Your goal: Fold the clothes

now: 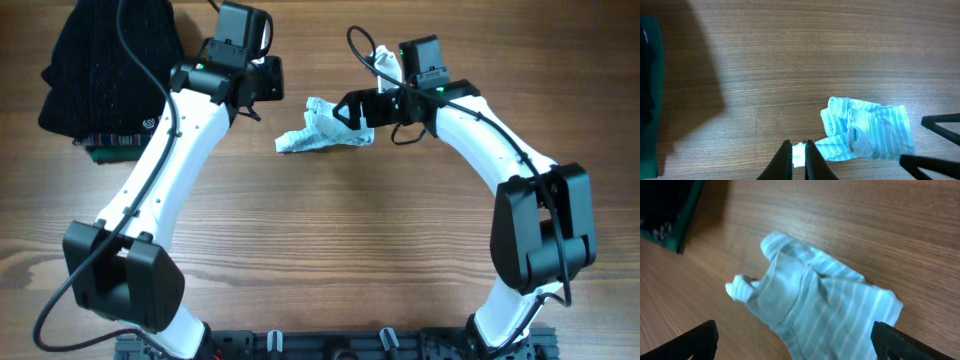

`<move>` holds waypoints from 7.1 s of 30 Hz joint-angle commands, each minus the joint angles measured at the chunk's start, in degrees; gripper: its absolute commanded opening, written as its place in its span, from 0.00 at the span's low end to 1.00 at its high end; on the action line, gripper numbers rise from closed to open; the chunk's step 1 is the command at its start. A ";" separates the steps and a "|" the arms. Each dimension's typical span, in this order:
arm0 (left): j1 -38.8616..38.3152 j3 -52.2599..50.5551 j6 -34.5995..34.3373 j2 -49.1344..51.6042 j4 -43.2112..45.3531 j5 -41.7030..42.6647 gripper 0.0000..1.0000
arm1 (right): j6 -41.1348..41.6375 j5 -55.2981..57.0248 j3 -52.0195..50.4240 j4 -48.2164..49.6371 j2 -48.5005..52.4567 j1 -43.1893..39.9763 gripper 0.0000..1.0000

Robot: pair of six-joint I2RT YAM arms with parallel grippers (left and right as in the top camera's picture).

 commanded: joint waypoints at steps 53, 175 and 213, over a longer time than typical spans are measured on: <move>14.32 -0.26 -11.63 0.33 -2.49 10.47 0.23 | -9.03 30.64 1.27 8.87 8.48 14.19 0.49; 22.01 -0.26 -9.97 2.95 -3.32 7.06 0.46 | 12.46 30.88 18.25 -34.10 2.25 -6.36 0.04; 22.01 -0.26 -8.63 2.95 -5.33 7.08 0.46 | 14.75 25.57 5.20 -30.67 2.27 -8.39 0.44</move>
